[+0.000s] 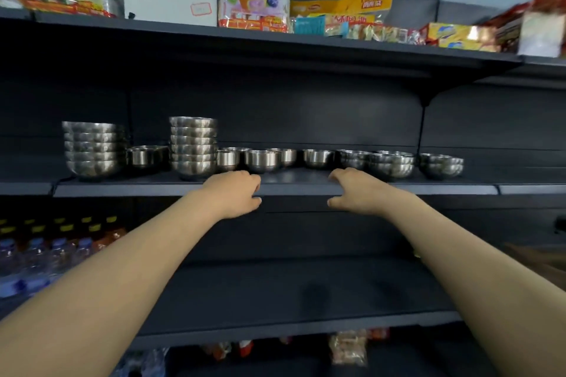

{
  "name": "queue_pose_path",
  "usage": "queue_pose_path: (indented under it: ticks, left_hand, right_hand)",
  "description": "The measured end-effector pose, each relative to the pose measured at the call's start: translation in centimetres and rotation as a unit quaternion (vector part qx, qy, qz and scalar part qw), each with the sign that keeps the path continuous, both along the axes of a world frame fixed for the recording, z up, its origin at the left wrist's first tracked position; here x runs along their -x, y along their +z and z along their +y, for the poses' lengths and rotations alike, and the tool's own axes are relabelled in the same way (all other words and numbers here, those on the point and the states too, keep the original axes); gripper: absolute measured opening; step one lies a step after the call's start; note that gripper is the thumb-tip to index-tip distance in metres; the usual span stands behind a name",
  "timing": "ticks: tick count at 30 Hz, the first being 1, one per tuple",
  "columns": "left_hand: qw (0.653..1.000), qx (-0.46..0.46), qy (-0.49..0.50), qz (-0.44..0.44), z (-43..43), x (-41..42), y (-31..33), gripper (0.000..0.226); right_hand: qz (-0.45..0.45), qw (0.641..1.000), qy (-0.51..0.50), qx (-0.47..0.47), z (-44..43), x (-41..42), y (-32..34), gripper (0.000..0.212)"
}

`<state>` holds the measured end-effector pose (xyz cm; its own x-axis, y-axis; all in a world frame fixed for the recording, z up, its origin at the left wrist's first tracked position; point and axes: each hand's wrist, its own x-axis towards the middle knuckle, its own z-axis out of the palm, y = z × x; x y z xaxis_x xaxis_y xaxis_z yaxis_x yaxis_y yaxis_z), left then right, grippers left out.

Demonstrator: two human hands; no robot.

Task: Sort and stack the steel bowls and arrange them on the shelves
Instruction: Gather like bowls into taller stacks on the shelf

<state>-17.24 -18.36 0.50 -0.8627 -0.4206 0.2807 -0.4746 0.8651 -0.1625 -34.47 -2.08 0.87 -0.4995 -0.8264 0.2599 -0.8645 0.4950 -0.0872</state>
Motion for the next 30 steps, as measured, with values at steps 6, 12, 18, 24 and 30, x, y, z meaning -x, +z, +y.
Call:
queue_pose_path:
  ticks: [6, 12, 18, 24, 30]
  left_hand:
    - [0.999, 0.009, -0.053, 0.003, 2.3, 2.3, -1.7, 0.035]
    - [0.995, 0.001, -0.098, 0.028, 5.1, 5.7, -2.1, 0.034]
    - [0.992, -0.007, -0.119, 0.033, 7.2, 10.6, -1.6, 0.032]
    - [0.991, -0.026, -0.125, 0.043, 8.7, 16.9, -0.9, 0.036]
    - [0.993, -0.041, -0.094, 0.058, 8.9, 23.5, 0.4, 0.040]
  right_hand:
    - [0.016, 0.999, -0.052, 0.000, 4.3, -0.5, -0.6, 0.062]
    - [0.009, 0.995, -0.096, -0.010, 8.3, 0.6, -1.4, 0.059]
    - [-0.001, 0.992, -0.124, 0.003, 10.4, 4.6, -1.6, 0.058]
    - [-0.013, 0.993, -0.119, 0.018, 11.7, 11.7, -1.6, 0.058]
    - [-0.014, 0.994, -0.107, 0.027, 11.9, 19.8, -0.1, 0.059]
